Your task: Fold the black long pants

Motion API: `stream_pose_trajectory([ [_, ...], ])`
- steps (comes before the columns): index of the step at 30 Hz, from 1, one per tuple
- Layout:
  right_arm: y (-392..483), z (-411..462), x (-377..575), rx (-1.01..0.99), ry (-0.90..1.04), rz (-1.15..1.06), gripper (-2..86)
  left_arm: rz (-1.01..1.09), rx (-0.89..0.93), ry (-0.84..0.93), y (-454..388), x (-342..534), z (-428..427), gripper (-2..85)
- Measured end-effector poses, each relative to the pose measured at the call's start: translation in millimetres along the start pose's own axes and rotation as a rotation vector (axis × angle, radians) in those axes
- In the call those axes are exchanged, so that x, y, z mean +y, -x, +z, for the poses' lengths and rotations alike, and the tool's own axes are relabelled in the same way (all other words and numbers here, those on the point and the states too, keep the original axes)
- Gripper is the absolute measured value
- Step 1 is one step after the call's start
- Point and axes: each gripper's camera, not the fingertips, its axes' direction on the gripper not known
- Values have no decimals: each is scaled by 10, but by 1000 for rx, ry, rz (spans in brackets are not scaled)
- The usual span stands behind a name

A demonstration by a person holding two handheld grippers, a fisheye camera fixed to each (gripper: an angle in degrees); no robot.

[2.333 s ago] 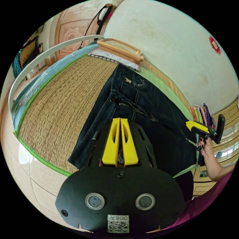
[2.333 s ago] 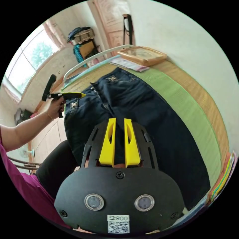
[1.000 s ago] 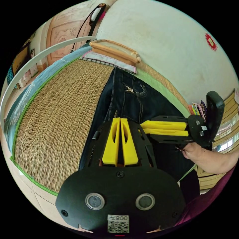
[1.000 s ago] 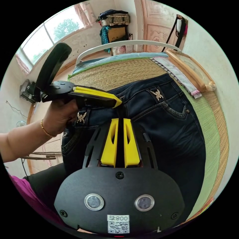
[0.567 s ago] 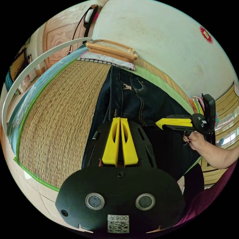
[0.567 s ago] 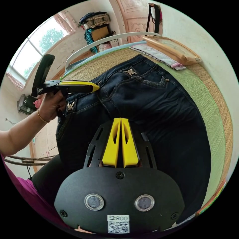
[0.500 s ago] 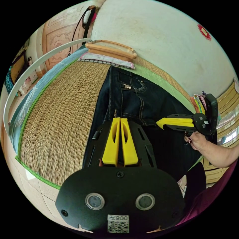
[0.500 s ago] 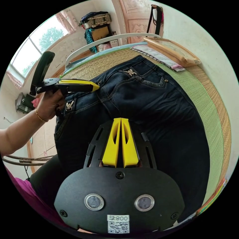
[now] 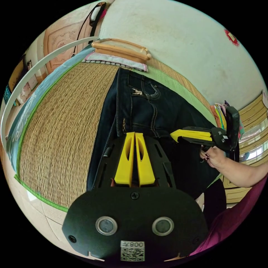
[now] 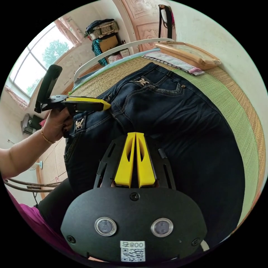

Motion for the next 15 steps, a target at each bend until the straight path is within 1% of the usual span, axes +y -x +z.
stream_pose_trajectory([
  [3, -124, 39, 53, -23, -8, 18, 2, -18, 42, 23, 65, -101, 99, 0],
  [8, -355, 20, 40, -100, 19, 59, 1, 19, 8, 35, 6, -240, 266, 0],
  [10, -420, -77, 43, -133, -48, 70, 1, 16, 19, 24, 19, -272, 336, 0],
  [12, -462, -93, 14, -183, -74, 71, 1, 18, 22, 12, 14, -323, 429, 0],
  [14, -495, 0, -26, -211, -57, 67, 1, 23, 13, 11, -12, -379, 498, 0],
  [15, -516, 156, -45, -213, -4, 67, 1, 25, 8, 11, -27, -417, 545, 0],
])
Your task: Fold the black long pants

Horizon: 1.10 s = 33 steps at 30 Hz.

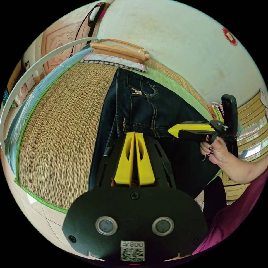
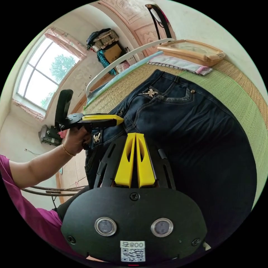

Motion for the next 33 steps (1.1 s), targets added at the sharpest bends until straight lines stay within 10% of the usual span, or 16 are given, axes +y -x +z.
stream_pose_trajectory([
  [23, -671, -157, 376, -69, -54, 46, 9, 16, 123, -144, -506, -1045, 740, 47],
  [33, -1744, -1027, 102, 360, -43, 104, 76, 253, 8, -5, -1128, -2858, 1623, 89],
])
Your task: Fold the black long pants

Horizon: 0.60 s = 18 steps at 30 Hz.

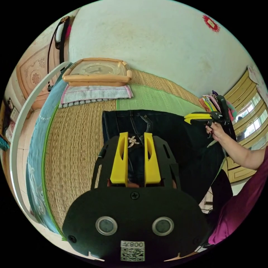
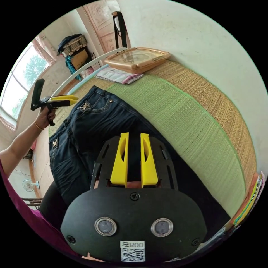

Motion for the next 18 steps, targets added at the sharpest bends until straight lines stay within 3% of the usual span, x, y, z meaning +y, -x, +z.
stream_pose_trajectory([
  [7, -273, 292, -303, 175, 170, -87, 93, 156, -149, 186, -340, -1216, 769, 114],
  [14, -372, 383, -363, 140, 198, -103, 88, 206, -169, 374, -534, -2126, 1632, 119],
  [18, -441, 338, -363, 118, 188, -108, 86, 230, -169, 395, -685, -2476, 1892, 120],
])
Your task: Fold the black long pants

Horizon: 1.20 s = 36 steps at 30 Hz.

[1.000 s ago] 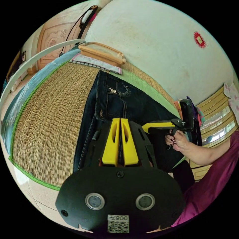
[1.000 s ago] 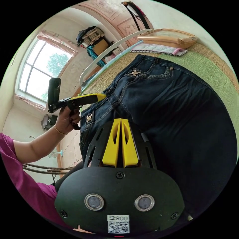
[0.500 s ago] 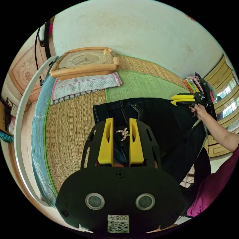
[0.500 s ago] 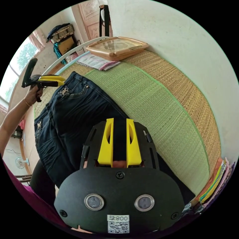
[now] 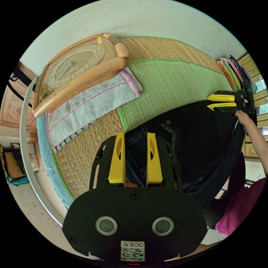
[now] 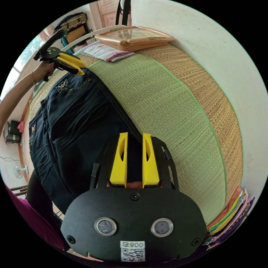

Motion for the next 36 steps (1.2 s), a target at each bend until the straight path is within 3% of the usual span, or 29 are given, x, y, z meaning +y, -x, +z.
stream_pose_trajectory([
  [13, -207, -182, 159, -16, -49, 49, 82, 115, -12, 124, -253, -1016, -101, 117],
  [18, -292, -279, 227, -21, -57, 79, 76, 123, 30, 144, -324, -1216, -276, 50],
  [21, -313, -351, 258, -15, -46, 88, 58, 153, -102, 126, -521, -1225, -444, 19],
  [36, -345, -1281, 674, 2, -46, 101, 7, 126, -153, -44, -868, -713, -2109, 4],
])
